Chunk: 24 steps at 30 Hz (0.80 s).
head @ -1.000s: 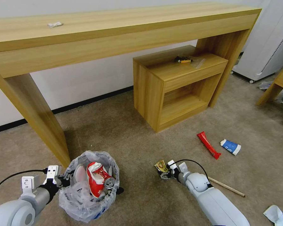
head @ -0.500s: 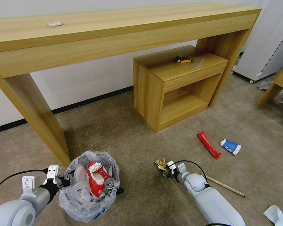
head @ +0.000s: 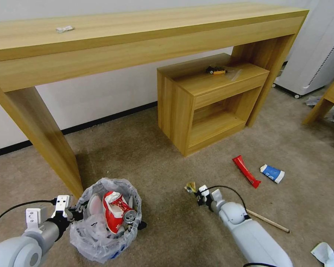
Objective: Pick up the trash bin and place the garbage on the floor into it.
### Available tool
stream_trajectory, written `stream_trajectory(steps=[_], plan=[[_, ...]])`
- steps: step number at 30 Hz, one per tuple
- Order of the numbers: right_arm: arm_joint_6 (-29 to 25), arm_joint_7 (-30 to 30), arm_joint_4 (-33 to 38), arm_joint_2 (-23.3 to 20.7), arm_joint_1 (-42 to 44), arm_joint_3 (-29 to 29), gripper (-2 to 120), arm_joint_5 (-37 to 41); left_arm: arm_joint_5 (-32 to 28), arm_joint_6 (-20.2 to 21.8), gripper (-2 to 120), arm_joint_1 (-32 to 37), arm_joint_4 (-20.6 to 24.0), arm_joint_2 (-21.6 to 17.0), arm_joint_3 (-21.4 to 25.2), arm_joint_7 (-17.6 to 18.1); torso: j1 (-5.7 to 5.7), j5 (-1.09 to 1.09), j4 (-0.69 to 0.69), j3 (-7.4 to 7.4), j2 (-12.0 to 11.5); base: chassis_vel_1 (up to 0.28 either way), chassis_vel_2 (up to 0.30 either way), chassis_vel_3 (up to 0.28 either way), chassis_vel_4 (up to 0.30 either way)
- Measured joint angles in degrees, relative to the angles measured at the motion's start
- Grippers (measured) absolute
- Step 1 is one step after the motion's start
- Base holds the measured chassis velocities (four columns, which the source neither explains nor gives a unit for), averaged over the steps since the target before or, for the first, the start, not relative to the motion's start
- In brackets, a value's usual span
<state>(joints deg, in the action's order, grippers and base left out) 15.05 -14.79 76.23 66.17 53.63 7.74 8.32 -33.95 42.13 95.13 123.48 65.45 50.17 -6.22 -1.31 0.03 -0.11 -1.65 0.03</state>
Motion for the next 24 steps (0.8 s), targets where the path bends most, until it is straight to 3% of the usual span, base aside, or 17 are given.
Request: stream_trajectory(steps=[5, 7, 8, 11, 12, 15, 16, 18, 24], plan=[[0.9, -0.5, 8.3, -4.1, 0.0, -0.1, 0, 1.7, 0.1, 0.0, 0, 0.0, 0.0, 0.2, -0.1, 0.0, 0.0, -0.01, 0.0, 0.0, 0.0, 0.0, 0.0, 0.0, 0.0], [2.8, -0.7, 17.2, -7.6, -1.0, -2.3, 0, 5.1, 0.2, 0.0, 0, 0.0, 0.0, 0.2, -0.2, 0.0, 0.0, -0.02, -0.01, 0.0, 0.0, 0.0, 0.0, 0.0, 0.0], [2.8, -0.7, 17.2, -7.6, -1.0, -2.3, 0, 5.1, 0.2, 0.0, 0, 0.0, 0.0, 0.2, -0.2, 0.0, 0.0, -0.02, -0.01, 0.0, 0.0, 0.0, 0.0, 0.0, 0.0], [6.0, -1.2, 27.4, -10.6, -5.7, -8.6, 0, 10.8, 0.5, 0.0, 0, 0.0, 0.1, 0.2, -0.4, 0.1, 0.0, -0.01, 0.0, 0.0, 0.0, 0.0, 0.0, 0.0, 0.0], [6.0, -1.2, 27.4, -10.6, -5.7, -8.6, 0, 10.8, 0.5, 0.0, 0, 0.0, 0.1, 0.2, -0.4, 0.1, 0.0, -0.01, 0.0, 0.0, 0.0, 0.0, 0.0, 0.0, 0.0], [8.4, -2.3, 31.6, -10.5, -15.0, -19.1, 0, 16.5, 0.6, 0.0, 0, 0.0, 0.3, 0.6, -0.5, 0.3, 0.0, -0.02, 0.01, 0.0, 0.0, 0.0, 0.0, 0.0, 0.0], [8.4, -2.3, 31.6, -10.5, -15.0, -19.1, 0, 16.5, 0.6, 0.0, 0, 0.0, 0.3, 0.6, -0.5, 0.3, 0.0, -0.02, 0.01, 0.0, 0.0, 0.0, 0.0, 0.0, 0.0], [9.7, -2.4, 31.8, -9.3, -19.5, -25.4, 0, 20.0, 0.5, 0.0, 0, 0.2, 0.6, 0.6, -0.4, 0.7, 0.0, -0.02, 0.02, 0.0, 0.0, 0.0, 0.0, 0.0, 0.0], [10.3, -4.3, 31.4, -7.5, -23.8, -33.4, 0, 21.7, 0.4, 0.0, 0, 0.3, 0.9, 0.6, -0.3, 0.9, 0.0, -0.02, 0.01, 0.0, 0.0, 0.0, 0.0, 0.0, 0.0]])
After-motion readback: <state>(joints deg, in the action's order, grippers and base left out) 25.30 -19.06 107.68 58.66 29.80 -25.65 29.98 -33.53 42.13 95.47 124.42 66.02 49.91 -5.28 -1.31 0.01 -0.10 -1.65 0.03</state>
